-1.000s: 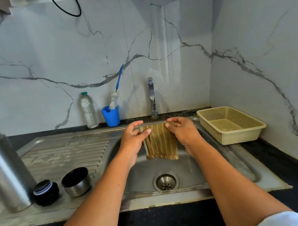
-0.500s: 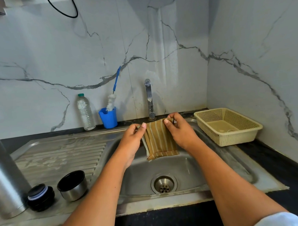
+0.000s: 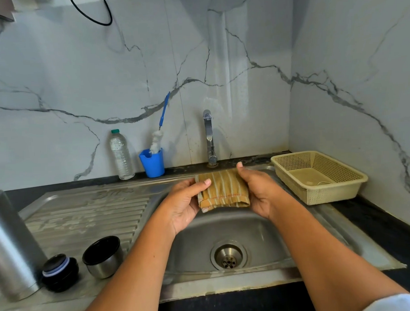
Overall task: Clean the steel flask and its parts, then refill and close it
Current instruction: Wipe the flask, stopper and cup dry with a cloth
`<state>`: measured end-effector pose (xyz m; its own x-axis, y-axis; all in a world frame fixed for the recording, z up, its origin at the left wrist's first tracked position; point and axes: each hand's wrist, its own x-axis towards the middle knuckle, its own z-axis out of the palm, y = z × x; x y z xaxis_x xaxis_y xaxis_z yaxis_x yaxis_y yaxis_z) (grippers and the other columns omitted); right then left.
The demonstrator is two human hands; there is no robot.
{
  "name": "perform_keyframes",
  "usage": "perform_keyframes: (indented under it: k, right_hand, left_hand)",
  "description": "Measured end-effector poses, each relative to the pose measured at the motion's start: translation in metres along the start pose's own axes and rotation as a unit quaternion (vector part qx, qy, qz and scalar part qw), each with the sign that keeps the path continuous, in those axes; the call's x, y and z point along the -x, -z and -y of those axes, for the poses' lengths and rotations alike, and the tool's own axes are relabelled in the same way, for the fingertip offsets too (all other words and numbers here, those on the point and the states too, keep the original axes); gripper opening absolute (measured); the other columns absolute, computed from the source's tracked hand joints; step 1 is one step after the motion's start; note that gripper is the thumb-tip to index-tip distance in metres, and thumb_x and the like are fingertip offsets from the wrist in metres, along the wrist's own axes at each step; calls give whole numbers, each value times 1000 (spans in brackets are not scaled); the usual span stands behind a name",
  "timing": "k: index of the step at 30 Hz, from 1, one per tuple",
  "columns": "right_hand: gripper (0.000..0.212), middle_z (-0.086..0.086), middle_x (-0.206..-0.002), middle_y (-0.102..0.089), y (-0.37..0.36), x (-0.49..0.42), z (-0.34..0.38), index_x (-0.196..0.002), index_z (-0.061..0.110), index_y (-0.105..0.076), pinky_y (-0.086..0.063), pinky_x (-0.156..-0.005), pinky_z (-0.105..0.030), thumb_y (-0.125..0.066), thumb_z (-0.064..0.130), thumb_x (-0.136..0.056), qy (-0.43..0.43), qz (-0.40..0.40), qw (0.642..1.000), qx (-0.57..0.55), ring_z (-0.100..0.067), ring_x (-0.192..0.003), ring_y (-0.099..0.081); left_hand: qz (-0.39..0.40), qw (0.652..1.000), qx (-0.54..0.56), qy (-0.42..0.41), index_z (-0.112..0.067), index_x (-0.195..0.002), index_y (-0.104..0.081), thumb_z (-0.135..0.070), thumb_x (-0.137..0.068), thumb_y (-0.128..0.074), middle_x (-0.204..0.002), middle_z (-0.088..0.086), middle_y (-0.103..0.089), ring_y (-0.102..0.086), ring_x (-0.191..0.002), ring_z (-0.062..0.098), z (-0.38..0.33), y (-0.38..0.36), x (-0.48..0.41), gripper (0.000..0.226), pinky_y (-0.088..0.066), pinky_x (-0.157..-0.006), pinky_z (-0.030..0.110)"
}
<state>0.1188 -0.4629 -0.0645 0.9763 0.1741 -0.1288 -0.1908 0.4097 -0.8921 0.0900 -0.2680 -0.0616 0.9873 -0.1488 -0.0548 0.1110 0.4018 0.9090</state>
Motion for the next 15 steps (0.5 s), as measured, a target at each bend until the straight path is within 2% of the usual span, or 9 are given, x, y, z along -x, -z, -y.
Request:
perform_keyframes:
  k: [3,6,8,10,12,15]
  right_hand:
    - [39,-29,-123,-67,2,6,2,-132,-6,-54,-58,-92,-54,-64,3,-95,-17,83,996,-32,-40,-113,-68]
    - [52,-26,-125,-67,2,3,2,-138,0,-46,-60,-86,-53,-55,-18,-90,23,91,995,-41,-39,-113,-68]
    - [55,-20,-121,-70,1,3,4,-136,6,-49,-61,-87,-52,-52,-22,-89,73,97,992,-23,-36,-113,-69]
    - [53,-16,-116,-73,1,4,4,-131,7,-56,-59,-91,-50,-51,-24,-88,119,94,988,-5,-34,-114,-68]
    - [48,-14,-111,-73,0,6,5,-124,7,-62,-59,-91,-50,-52,-23,-88,144,83,986,10,-34,-115,-67]
    - [41,-14,-115,-73,0,13,7,-112,8,-68,-61,-83,-48,-56,-21,-86,183,70,980,24,-34,-113,-67]
  left_hand:
    - [1,1000,5,-17,3,-126,-62,5,-92,-64,-115,22,-74,-74,-106,32,-1,2,-3,34,-64,-82,41]
    - [5,999,2,-53,-2,-132,-57,15,-89,-61,-119,19,-73,-73,-108,31,-2,3,-5,46,-64,-77,39]
    - [4,995,-16,-95,-9,-133,-56,20,-87,-61,-119,14,-74,-72,-111,28,-3,5,-5,55,-62,-79,37]
    - [-5,992,-25,-127,-12,-129,-59,21,-86,-62,-116,12,-75,-72,-112,26,-5,5,-4,54,-62,-83,37]
    - [-14,989,-21,-146,-10,-118,-64,20,-85,-63,-106,10,-77,-73,-107,24,-6,6,-2,44,-62,-86,38]
    - [-9,987,-20,-160,-7,-94,-69,21,-87,-59,-100,11,-77,-73,-102,25,-5,3,0,30,-63,-81,37]
